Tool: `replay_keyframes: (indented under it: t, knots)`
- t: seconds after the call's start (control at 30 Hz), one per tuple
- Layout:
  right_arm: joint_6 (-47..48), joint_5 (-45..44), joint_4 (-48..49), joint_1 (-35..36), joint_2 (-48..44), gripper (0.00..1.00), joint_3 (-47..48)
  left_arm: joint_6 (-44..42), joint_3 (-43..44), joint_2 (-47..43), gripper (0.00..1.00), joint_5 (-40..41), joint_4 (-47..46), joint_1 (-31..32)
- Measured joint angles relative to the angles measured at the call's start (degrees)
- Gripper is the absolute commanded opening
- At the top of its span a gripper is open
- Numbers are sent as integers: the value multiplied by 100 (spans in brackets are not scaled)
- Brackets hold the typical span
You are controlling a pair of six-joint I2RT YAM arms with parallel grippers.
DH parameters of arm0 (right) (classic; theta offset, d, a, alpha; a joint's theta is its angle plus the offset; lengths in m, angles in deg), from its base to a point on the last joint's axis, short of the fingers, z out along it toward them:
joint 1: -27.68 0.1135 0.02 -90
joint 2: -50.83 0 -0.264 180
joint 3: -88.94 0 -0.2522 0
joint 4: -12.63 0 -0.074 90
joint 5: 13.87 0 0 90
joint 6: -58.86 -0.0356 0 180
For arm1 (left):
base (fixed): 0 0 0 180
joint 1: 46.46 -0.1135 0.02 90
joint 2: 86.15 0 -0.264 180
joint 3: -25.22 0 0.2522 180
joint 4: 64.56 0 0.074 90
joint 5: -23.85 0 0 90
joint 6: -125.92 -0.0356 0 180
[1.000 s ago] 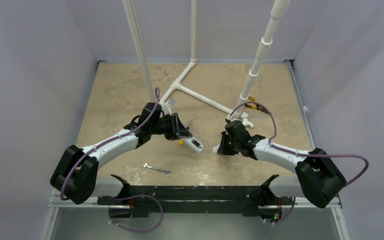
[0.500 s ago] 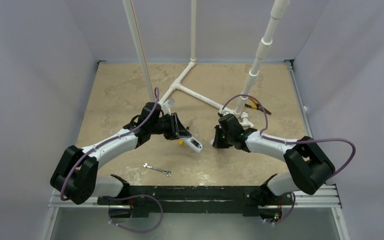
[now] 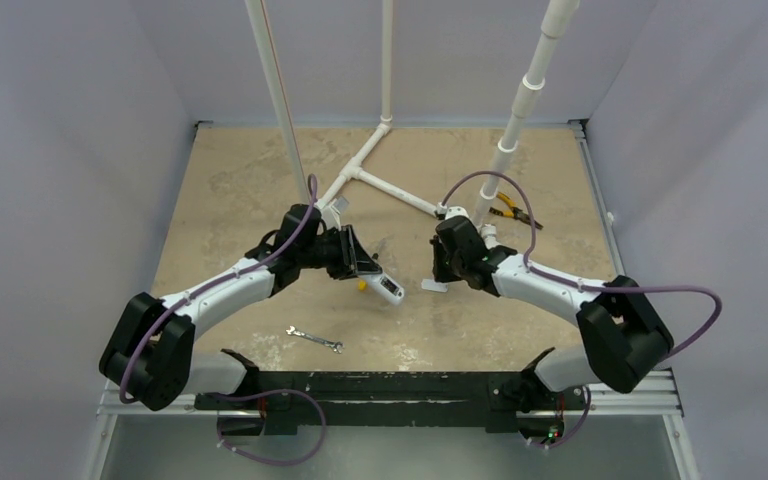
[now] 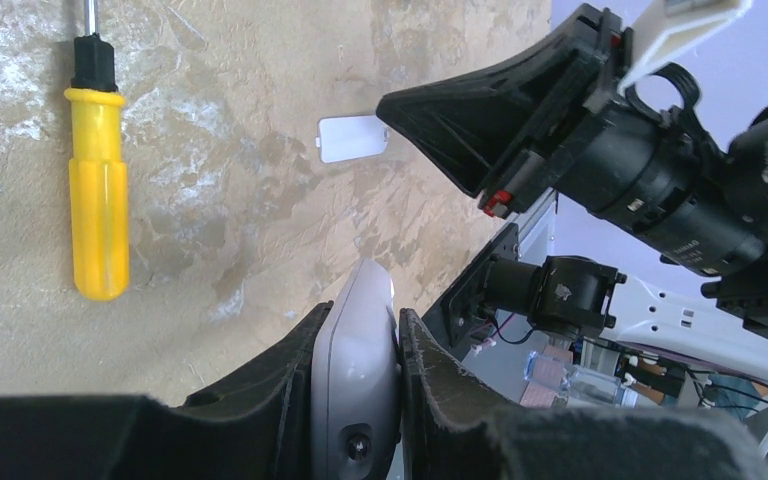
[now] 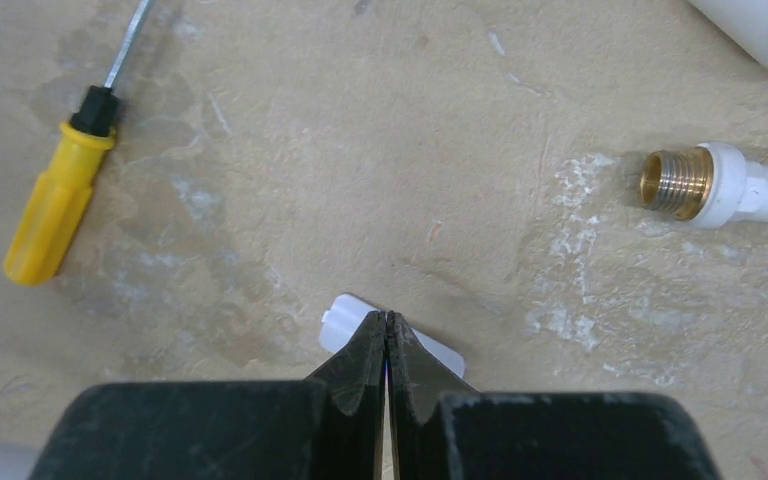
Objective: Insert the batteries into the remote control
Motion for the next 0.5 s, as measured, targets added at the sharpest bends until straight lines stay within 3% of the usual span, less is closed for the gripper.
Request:
replay_keyframes:
  t: [0.27, 0.5]
  knots:
    - [125, -289, -118, -48, 699, 0, 129, -9, 0, -166, 0, 2, 50, -9]
    - [173, -275, -149, -48, 756, 0, 164, -9, 0, -273, 0, 9, 81, -63]
